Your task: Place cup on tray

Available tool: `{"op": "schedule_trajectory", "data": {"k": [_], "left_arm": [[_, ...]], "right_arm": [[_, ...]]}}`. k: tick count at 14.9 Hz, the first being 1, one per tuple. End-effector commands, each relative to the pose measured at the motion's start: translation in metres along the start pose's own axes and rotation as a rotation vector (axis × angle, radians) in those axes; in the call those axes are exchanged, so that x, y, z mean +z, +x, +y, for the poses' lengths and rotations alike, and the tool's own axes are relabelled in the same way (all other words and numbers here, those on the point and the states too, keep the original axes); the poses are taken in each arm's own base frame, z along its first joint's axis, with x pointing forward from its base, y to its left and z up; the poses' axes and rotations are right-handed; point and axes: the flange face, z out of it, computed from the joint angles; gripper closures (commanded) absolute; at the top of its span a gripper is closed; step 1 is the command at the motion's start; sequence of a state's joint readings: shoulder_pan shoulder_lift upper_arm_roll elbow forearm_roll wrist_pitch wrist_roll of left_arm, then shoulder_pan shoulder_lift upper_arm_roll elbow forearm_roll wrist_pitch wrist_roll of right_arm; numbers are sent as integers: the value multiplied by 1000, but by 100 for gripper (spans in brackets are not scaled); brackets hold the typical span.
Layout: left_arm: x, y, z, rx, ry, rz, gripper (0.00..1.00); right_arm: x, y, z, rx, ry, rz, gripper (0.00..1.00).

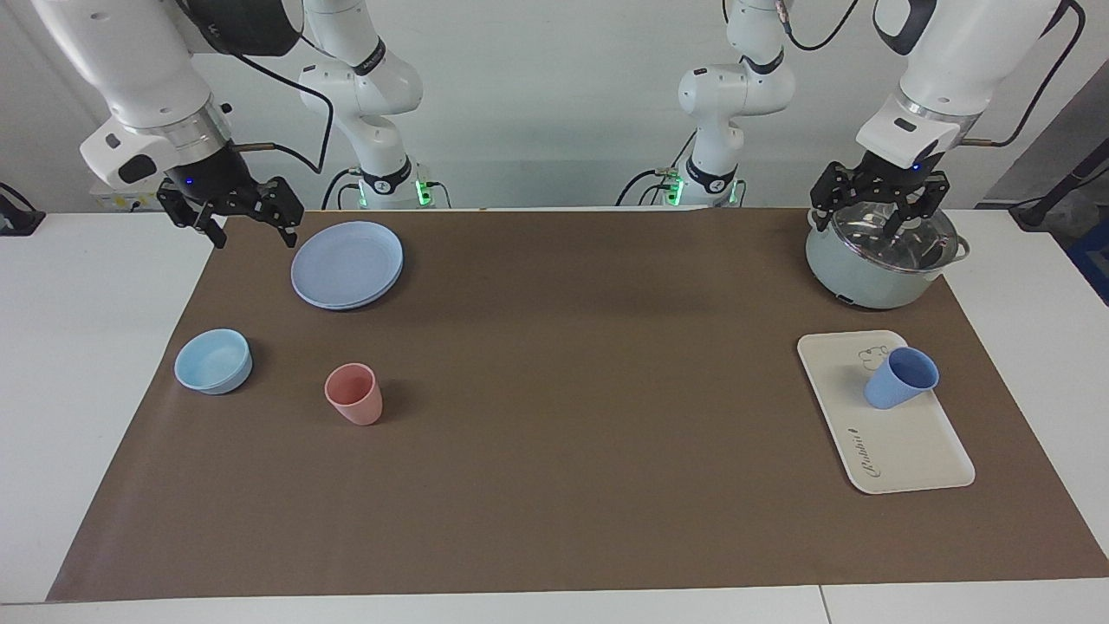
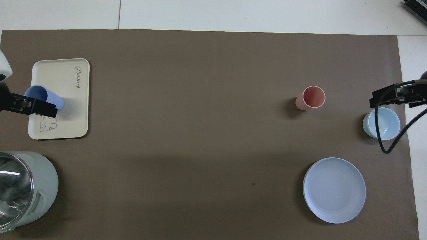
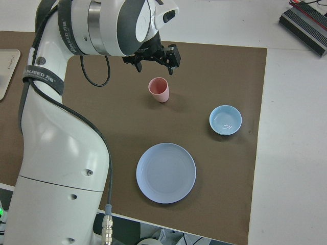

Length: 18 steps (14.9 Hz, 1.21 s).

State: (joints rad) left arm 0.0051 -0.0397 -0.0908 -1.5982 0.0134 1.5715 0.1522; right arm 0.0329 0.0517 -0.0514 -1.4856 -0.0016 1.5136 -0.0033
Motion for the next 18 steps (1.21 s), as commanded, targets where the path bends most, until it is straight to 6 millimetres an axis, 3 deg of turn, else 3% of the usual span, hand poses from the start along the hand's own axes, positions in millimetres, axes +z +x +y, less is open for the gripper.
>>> {"op": "schedule_trajectory", "data": {"k": [1,13,18], "left_arm": [[-1,-9,-1,7,-1,-4,0],[-1,-9,0,10,-1,-4,0],[-1,-9,-1,9,-1,-4,0]], "right_arm": [[-2,3,4,-15,-6,7,0],[-12,-8,1,-16,-3,2,0],[-12,-11,-11,-39,-4,-13,0]]}}
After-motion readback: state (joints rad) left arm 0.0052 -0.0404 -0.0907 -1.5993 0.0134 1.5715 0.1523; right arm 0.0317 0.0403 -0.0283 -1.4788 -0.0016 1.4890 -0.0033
